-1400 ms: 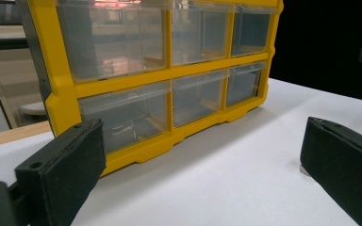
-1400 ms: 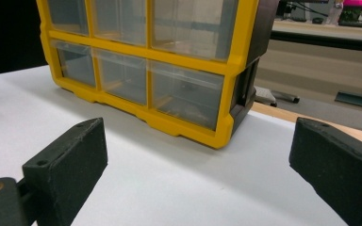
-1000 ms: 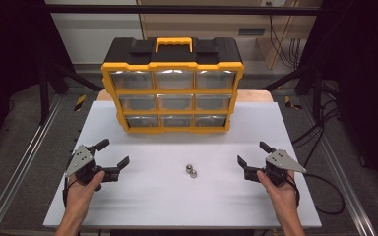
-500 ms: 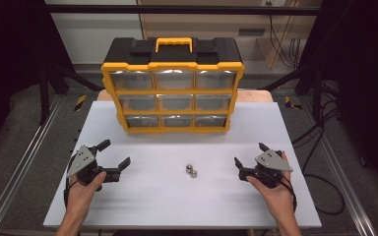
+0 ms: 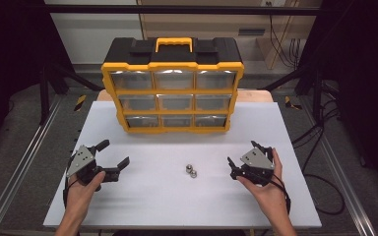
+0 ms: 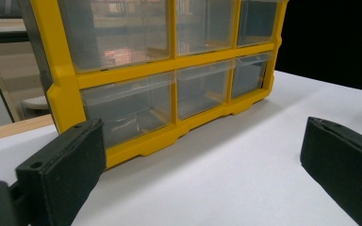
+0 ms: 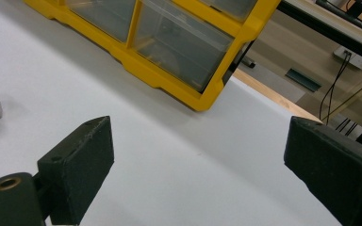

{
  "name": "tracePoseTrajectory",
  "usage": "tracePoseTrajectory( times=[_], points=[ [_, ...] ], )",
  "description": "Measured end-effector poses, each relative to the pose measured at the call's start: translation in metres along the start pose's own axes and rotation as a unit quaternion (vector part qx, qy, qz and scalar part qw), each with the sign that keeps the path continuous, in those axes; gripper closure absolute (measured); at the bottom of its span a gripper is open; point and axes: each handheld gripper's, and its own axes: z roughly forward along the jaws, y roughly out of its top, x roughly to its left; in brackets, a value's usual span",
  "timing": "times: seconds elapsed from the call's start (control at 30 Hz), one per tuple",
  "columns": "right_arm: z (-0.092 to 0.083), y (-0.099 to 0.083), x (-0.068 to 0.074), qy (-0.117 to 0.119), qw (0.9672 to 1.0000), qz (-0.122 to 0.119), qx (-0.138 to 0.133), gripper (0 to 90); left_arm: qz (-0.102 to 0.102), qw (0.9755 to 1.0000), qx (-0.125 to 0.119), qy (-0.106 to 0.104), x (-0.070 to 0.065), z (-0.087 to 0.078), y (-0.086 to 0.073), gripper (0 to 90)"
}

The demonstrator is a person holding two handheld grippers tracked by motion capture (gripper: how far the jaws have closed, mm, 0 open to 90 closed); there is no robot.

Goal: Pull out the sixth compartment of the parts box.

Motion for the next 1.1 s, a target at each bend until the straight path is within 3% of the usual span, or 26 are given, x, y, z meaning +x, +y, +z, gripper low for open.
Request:
tracePoseTrajectory(
  times=[0.13, 0.17, 0.3, 0.37, 0.47, 0.53, 0.63, 0.7, 0.8, 0.87, 0.93, 1.1],
  points=[
    [0.003, 0.009, -0.002, -0.005, 0.9995, -0.020, 0.025, 9.2, 0.001, 1.0000, 0.000, -0.001, -0.001, 0.001, 0.000, 1.0],
    [0.007, 0.015, -0.005, -0.014, 0.9981, -0.038, 0.046, 9.3, 0.002, 1.0000, 0.003, -0.001, -0.002, 0.002, 0.000, 1.0],
    [0.012, 0.028, -0.009, -0.020, 0.9958, -0.062, 0.065, 11.1, 0.008, 0.9999, 0.008, -0.004, -0.003, 0.003, -0.001, 1.0],
    [0.015, 0.036, -0.011, -0.025, 0.9944, -0.081, 0.062, 12.2, 0.009, 0.9999, 0.007, -0.005, -0.004, 0.003, 0.000, 1.0],
    [0.019, 0.052, -0.009, -0.029, 0.9894, -0.125, 0.068, 12.1, 0.013, 0.9999, 0.011, -0.004, -0.004, 0.002, -0.001, 1.0],
    [0.019, 0.055, -0.008, -0.030, 0.9883, -0.131, 0.072, 11.9, 0.011, 0.9999, 0.007, -0.003, -0.003, 0.001, 0.000, 1.0],
    [0.022, 0.067, -0.008, -0.030, 0.9838, -0.160, 0.075, 10.7, 0.011, 0.9999, 0.010, -0.004, -0.003, 0.002, -0.001, 1.0],
    [0.023, 0.070, -0.007, -0.029, 0.9841, -0.160, 0.073, 10.4, 0.010, 0.9999, 0.009, -0.004, -0.003, 0.003, -0.001, 1.0],
    [0.027, 0.080, -0.005, -0.029, 0.9789, -0.191, 0.066, 9.1, 0.011, 0.9999, 0.008, -0.004, -0.004, 0.002, 0.000, 1.0],
    [0.028, 0.083, -0.004, -0.032, 0.9773, -0.199, 0.064, 9.1, 0.008, 1.0000, 0.003, -0.002, -0.004, 0.002, 0.001, 1.0],
    [0.029, 0.088, -0.001, -0.037, 0.9738, -0.215, 0.063, 9.1, 0.009, 0.9999, 0.003, -0.003, -0.004, 0.003, 0.001, 1.0],
    [0.031, 0.097, 0.005, -0.036, 0.9700, -0.233, 0.060, 11.6, 0.014, 0.9998, 0.010, -0.006, -0.005, 0.004, 0.000, 1.0]
  ],
)
